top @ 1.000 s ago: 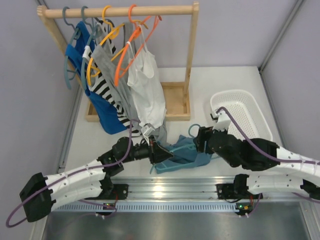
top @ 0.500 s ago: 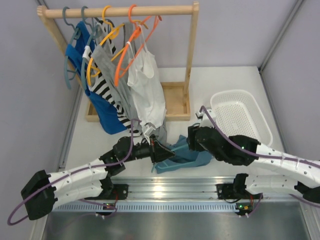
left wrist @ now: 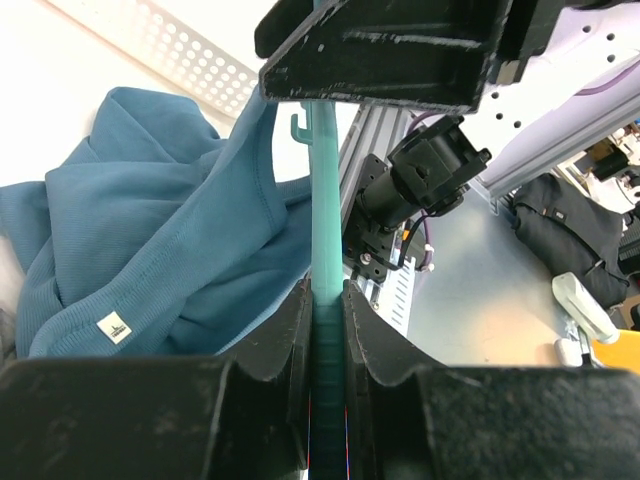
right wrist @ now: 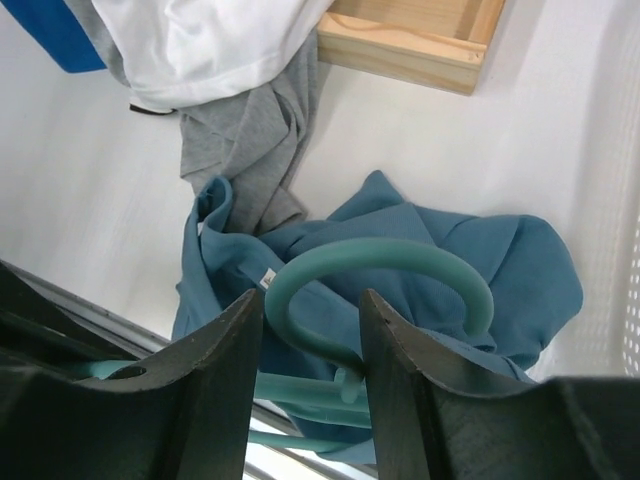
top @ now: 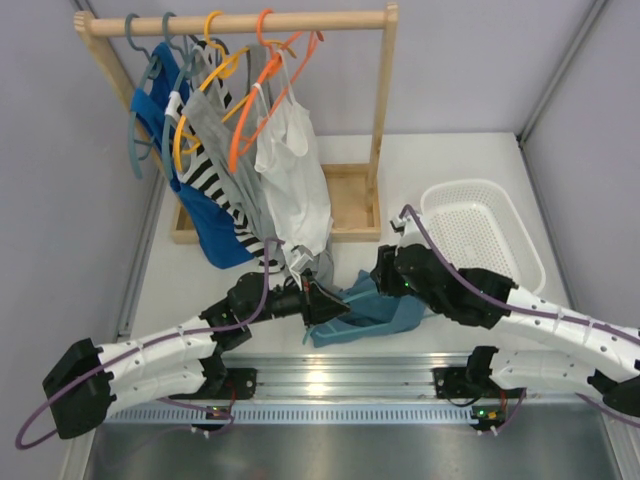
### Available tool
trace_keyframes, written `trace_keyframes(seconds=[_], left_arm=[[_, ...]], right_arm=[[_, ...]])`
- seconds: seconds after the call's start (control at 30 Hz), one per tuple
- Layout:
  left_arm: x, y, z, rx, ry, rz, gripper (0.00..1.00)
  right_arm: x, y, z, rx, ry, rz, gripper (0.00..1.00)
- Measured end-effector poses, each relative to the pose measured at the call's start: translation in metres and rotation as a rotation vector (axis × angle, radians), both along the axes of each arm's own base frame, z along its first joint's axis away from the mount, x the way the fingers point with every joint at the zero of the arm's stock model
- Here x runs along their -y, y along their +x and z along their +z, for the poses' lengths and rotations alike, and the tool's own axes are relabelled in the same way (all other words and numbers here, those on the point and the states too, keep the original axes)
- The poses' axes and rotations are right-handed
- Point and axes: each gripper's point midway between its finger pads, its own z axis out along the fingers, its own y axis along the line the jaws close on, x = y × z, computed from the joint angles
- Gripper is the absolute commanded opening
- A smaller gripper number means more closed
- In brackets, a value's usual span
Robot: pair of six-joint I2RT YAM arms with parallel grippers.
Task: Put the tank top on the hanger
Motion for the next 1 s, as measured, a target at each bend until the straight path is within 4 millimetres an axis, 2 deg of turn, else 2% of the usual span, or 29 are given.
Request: trace_keyframes(seconds=[0.23,0.3,0.43,0.47,0.5,0.63,0.83,1.0], left_arm=[[0.000,0.002,0.000,0.005,0.002,0.008,0.00],[0.000,0.002,0.000,0.005,0.003,0.011,0.00],[-0.001,0.003,-0.002,0.002,0.009,0.015,0.00],[-0.001,0.003,-0.002,0.003,0.008,0.019,0.00],[-0.001,0.004,-0.002,0.002,0.008,0.021,0.00],[-0.002,0.007,-0.001,0.003,0.009,0.039,0.00],[-0.004,0.016,-0.004,-0.013,0.047,0.094,0.34],[-0.015,0.036,-0.012,-0.045,0.107,0.234,0.40]], right_arm=[[-0.002,-0.002,-0.018,-0.021,-0.008,0.011,0.41],[-0.002,-0.002,-0.022,-0.023,-0.006,0.010,0.38],[0.002,0.001,-0.026,-0.016,-0.017,-0.011,0.19],[0.003,0.002,-0.027,-0.013,-0.021,-0.017,0.07],[0.008,0.004,-0.029,-0.005,-0.040,-0.032,0.01],[0.013,0.004,-0.033,-0.009,-0.062,-0.044,0.00],[0.014,0.006,-0.038,-0.009,-0.086,-0.059,0.00],[0.015,0.009,-0.038,-0.002,-0.092,-0.069,0.00]])
